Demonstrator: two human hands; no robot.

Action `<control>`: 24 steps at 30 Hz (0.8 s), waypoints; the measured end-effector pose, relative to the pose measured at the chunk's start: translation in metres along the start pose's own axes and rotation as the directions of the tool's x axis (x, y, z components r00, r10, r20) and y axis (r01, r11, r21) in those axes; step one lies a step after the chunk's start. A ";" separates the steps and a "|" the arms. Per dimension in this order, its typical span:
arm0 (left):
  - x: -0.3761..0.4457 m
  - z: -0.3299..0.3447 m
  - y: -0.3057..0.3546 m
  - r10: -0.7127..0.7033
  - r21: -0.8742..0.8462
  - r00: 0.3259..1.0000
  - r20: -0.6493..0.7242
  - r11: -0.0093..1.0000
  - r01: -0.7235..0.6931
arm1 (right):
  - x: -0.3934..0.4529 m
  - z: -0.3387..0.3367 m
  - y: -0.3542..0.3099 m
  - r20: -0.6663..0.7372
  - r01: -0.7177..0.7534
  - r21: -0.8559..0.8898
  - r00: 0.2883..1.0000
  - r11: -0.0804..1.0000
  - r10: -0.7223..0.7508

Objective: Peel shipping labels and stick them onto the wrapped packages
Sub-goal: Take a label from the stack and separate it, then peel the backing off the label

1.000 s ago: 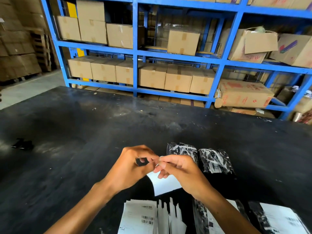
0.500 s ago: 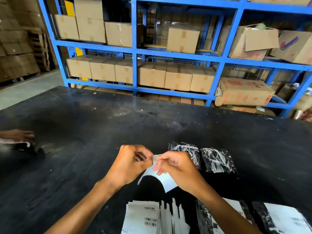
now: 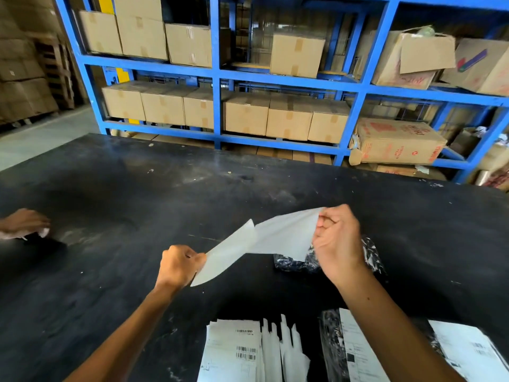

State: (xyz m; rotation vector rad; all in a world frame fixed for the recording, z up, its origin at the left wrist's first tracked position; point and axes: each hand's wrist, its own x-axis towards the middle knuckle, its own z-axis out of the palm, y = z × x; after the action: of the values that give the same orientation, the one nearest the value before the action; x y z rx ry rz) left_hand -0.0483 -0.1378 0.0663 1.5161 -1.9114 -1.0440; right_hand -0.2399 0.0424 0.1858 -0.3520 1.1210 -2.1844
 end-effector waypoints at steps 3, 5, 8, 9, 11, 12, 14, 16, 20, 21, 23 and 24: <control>0.006 -0.001 -0.012 -0.082 0.034 0.996 -0.039 0.996 0.083 | 0.013 -0.015 -0.010 -0.055 0.078 0.049 0.996 0.996 -0.075; 0.009 0.001 -0.012 -0.051 0.010 0.996 -0.072 0.999 0.052 | 0.020 -0.026 -0.015 -0.038 0.094 0.004 0.995 0.996 -0.094; 0.004 0.008 0.005 0.045 -0.106 0.994 -0.095 0.993 -0.055 | 0.024 -0.038 -0.009 -0.051 0.051 -0.321 0.996 0.946 -0.072; 0.001 0.010 0.013 0.081 -0.130 0.992 -0.097 0.987 -0.093 | 0.024 -0.043 -0.005 -0.060 0.019 -0.454 0.997 0.891 -0.052; -0.003 0.015 0.029 0.137 -0.189 0.987 -0.088 0.970 -0.152 | 0.023 -0.054 0.005 -0.038 -0.058 -0.697 0.998 0.715 0.044; -0.004 0.018 0.034 0.153 -0.230 0.985 -0.081 0.959 -0.168 | 0.021 -0.060 0.010 -0.015 -0.089 -0.795 0.992 0.600 0.127; -0.007 0.023 0.041 0.192 -0.285 0.980 -0.060 0.937 -0.201 | 0.014 -0.071 0.020 0.011 -0.115 -0.921 0.947 0.372 0.320; -0.011 0.028 0.046 0.239 -0.329 0.971 -0.022 0.915 -0.233 | 0.005 -0.081 0.035 0.010 -0.093 -0.978 0.875 0.187 0.484; -0.026 0.036 0.054 0.303 -0.389 0.953 0.031 0.882 -0.268 | -0.013 -0.095 0.076 -0.015 0.045 -0.997 0.718 -0.068 0.695; -0.029 0.038 0.056 0.312 -0.392 0.949 0.037 0.878 -0.274 | -0.017 -0.098 0.086 -0.032 0.066 -0.992 0.697 -0.109 0.716; -0.036 0.043 0.058 0.327 -0.379 0.944 0.045 0.880 -0.287 | -0.020 -0.103 0.102 -0.054 0.112 -0.978 0.677 -0.176 0.734; -0.039 0.046 0.058 0.329 -0.381 0.943 0.049 0.879 -0.286 | -0.022 -0.104 0.108 -0.063 0.134 -0.969 0.677 -0.207 0.733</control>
State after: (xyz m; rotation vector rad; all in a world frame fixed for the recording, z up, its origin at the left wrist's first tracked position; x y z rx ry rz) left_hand -0.1067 -0.0826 0.0886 0.9250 -1.8223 -1.2723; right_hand -0.2297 0.0764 0.0382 -1.1038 1.9515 -0.0581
